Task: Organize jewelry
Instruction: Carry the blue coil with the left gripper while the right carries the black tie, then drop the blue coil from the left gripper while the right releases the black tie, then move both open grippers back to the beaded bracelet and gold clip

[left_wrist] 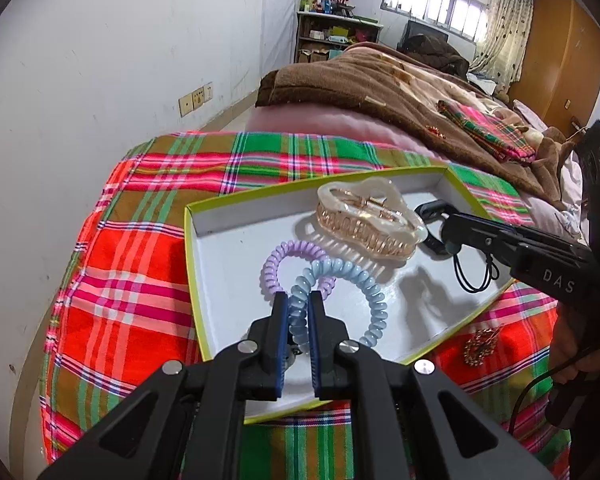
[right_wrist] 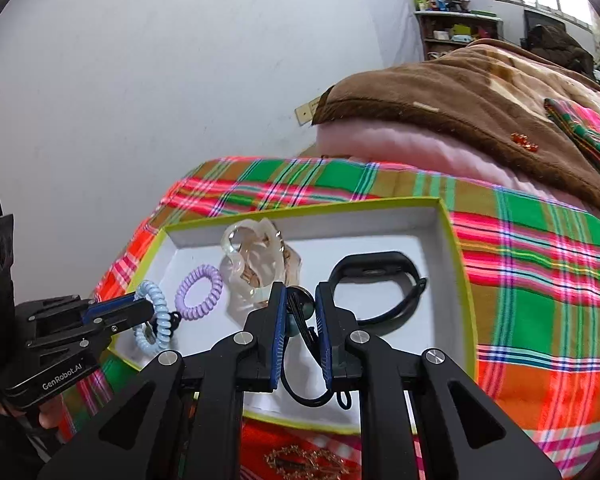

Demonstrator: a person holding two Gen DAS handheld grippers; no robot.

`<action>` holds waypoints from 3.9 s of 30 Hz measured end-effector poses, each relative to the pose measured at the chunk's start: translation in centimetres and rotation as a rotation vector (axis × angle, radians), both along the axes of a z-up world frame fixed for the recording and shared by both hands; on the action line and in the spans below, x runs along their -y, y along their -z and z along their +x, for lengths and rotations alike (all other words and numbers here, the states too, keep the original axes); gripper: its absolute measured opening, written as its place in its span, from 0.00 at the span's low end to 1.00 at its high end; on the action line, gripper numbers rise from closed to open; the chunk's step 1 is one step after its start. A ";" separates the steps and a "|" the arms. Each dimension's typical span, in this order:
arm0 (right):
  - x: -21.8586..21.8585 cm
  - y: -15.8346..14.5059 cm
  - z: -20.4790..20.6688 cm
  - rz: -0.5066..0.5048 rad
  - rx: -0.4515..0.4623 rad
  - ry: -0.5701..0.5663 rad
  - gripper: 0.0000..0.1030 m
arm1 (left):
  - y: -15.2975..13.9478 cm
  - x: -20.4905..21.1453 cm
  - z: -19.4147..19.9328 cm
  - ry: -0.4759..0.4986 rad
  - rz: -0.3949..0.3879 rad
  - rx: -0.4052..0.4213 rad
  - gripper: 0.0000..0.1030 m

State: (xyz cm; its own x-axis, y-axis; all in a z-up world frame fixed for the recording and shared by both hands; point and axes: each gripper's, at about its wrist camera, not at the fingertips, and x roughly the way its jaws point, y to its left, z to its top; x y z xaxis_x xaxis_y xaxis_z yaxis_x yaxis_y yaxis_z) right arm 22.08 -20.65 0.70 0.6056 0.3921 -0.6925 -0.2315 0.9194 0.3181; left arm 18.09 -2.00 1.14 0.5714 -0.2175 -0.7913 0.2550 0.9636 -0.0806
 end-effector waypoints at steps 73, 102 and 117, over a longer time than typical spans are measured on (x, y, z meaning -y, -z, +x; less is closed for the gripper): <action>-1.7 0.6 -2.3 -0.070 0.060 -0.093 0.41 | -0.5 0.2 -1.7 0.001 -0.031 0.009 0.50; 1.3 2.9 -8.8 -0.083 -0.018 0.056 0.46 | 0.2 -3.0 -9.4 0.006 -0.143 0.017 0.52; -0.1 2.9 -11.2 -0.135 -0.034 -0.154 0.46 | 1.1 -3.6 -9.4 0.001 -0.143 -0.011 0.52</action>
State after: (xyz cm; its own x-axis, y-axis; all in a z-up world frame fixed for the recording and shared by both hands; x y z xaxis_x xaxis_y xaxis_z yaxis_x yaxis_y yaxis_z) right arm 10.85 -20.54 -2.24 0.5210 0.3802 -0.7642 -0.3633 0.9089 0.2045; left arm 8.65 1.61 0.03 0.5631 -0.3287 -0.7582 0.2539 0.9419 -0.2197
